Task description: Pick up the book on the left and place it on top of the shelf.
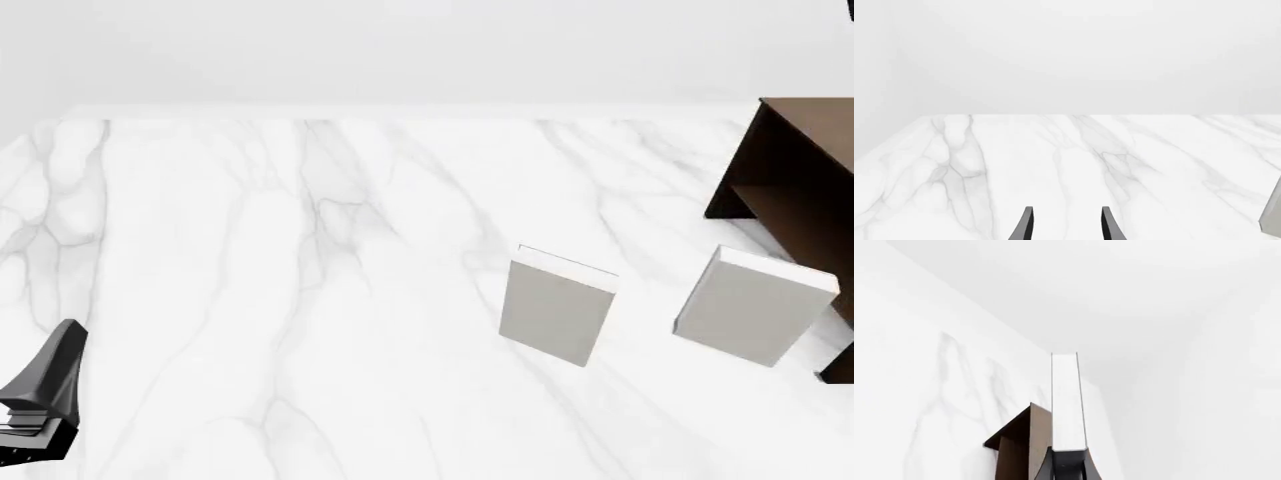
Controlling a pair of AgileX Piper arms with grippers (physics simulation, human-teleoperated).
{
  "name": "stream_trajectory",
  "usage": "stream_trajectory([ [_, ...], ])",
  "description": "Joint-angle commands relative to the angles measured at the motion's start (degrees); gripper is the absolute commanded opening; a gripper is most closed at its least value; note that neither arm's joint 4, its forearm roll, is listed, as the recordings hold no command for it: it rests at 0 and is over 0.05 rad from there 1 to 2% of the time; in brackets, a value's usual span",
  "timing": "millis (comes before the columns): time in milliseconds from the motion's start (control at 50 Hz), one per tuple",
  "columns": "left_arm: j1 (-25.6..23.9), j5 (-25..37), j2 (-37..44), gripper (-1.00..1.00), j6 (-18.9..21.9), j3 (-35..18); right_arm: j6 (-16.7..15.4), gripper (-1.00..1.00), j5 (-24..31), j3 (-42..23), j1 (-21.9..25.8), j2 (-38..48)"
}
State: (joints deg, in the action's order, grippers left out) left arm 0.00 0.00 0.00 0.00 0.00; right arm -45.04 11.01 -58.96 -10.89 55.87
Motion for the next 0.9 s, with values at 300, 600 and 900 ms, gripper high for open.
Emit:
stream_trajectory([
  [300,0.0,0.0,0.0,1.00,0.0,0.0,-1.5,-1.00,-2.9,2.1,-5.4,0.1],
  [600,0.0,0.0,0.0,1.00,0.0,0.0,-2.6,-1.00,-4.1,3.8,-8.4,0.6],
  [900,0.0,0.0,0.0,1.00,0.0,0.0,-4.4,-1.00,-5.4,4.1,-11.0,2.0],
])
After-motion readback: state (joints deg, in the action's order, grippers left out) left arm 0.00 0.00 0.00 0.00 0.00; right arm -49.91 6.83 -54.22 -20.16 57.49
